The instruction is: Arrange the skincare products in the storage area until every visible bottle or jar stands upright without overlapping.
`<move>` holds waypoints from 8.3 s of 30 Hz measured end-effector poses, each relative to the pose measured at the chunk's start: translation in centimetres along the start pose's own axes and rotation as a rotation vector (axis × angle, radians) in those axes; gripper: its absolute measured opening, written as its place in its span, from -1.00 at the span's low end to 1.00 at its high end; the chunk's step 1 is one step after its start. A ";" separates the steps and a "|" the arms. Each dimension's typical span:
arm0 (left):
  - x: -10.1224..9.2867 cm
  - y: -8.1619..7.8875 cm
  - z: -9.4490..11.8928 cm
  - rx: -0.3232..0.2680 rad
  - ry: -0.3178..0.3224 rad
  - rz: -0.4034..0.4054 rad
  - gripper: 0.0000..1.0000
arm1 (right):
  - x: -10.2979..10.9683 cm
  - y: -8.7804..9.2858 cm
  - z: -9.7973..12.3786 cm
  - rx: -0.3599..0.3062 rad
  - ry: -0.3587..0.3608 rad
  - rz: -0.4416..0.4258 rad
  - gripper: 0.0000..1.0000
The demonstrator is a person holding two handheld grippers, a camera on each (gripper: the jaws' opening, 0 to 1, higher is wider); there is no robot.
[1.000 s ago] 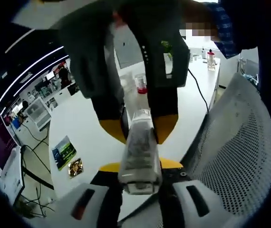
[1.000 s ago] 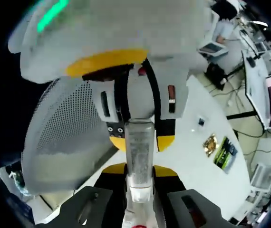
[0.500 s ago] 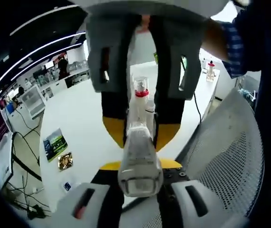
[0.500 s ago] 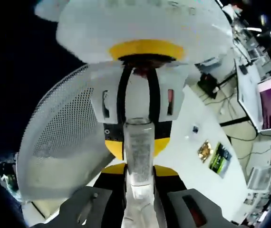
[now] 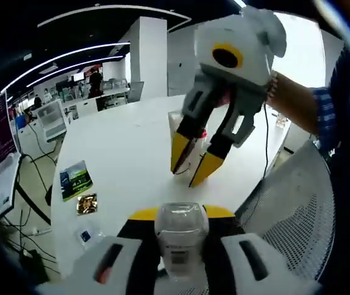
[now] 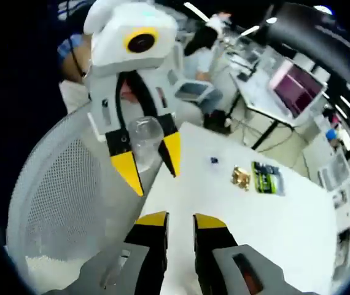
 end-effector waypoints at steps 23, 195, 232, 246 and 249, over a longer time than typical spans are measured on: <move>2.8 -4.0 0.2 -0.275 -0.036 0.361 -0.48 | 1.7 -0.8 -1.9 -0.429 -0.057 -0.699 -0.85; -1.0 -0.5 -3.0 0.051 0.027 -0.128 -0.51 | -5.1 2.6 3.8 -0.388 0.415 -0.327 -0.65; -5.1 -4.7 -14.6 -0.029 0.248 -0.152 -0.54 | -4.5 3.9 5.0 -0.443 0.349 -0.488 -0.57; -5.1 -2.5 -18.0 0.062 0.192 -0.174 -0.54 | -8.8 7.9 12.5 -0.491 0.655 -0.543 -0.32; -5.9 -2.6 -18.2 0.052 0.211 -0.169 -0.54 | -8.2 8.4 12.6 -0.483 0.670 -0.546 -0.32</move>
Point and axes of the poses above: the point that each gripper's makers call its tool centre point, and the gripper's own axes: z roughly backward along the fingers, x roughly to its left, y roughly out of its underside, the point moved 2 cm from there along z, roughly backward along the fingers, and after that the axes turned 12 degrees about -z, right-handed, at the moved point
